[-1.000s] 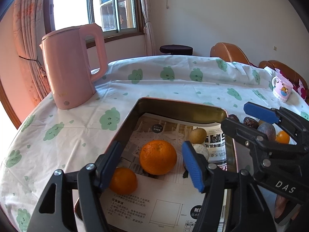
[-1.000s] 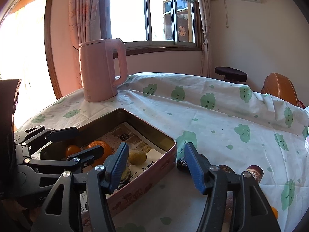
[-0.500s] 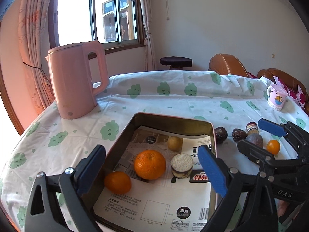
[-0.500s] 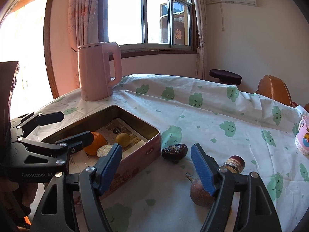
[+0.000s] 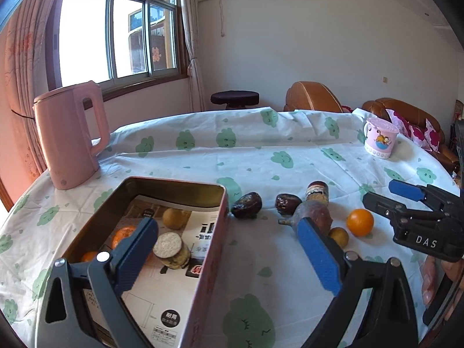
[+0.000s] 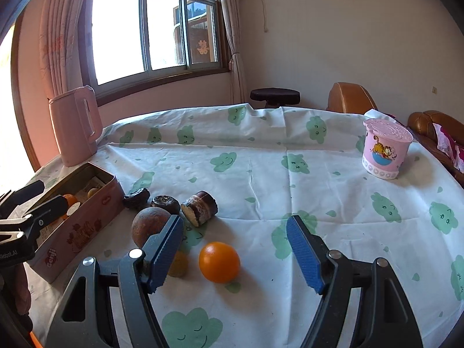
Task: Organize fruits
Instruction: 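Move both open tools from the tin toward the loose fruits on the table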
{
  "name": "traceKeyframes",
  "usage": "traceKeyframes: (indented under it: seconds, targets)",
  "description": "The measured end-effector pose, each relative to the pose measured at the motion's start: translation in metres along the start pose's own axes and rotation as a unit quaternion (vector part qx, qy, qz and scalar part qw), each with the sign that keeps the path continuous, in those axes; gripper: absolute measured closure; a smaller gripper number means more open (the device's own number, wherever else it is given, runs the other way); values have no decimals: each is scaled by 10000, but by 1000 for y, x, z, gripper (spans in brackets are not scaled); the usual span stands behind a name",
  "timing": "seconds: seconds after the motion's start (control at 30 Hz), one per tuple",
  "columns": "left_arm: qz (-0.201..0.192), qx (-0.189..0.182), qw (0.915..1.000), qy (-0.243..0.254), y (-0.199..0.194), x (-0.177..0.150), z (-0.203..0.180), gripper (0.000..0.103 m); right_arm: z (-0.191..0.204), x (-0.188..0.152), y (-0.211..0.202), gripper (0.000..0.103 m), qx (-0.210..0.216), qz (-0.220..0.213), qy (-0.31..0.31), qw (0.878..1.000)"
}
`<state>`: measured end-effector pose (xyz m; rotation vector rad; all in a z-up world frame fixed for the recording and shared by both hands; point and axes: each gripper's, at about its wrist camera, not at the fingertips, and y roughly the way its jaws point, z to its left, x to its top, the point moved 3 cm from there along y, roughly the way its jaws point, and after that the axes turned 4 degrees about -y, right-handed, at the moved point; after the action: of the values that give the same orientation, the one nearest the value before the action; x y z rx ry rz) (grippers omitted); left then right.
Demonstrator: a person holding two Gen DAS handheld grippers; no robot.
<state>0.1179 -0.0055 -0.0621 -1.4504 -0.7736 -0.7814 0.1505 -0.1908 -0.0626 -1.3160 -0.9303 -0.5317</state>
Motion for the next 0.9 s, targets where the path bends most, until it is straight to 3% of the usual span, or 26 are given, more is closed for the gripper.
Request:
traceKeyframes:
  seconds: [0.13,0.47,0.5,0.57,0.63,0.9]
  targets:
    - [56,-117,9998,161,4,-5,-21,4,7,-3,9,46,157,266,-144,9994]
    - [276,-267,9989,268,19,-6,-40,4,9,-12,29,46,485,838,-129,9952]
    - [298,-286,9987,281,21,-5,-42,4,9,-13,32,48,515,911,-115,9944]
    - [386,-373,9981,309,27,-4,-46,4,9,-15,39,63,597,1080,-90,9923]
    - [487,-452,9972,329,33,-3,-49,5,7,-17,44,65,718,1223,-5,9899]
    - [831,-700,9934,363,55,-1,-65,15,-7,-14,33,66,458,926,282,9942]
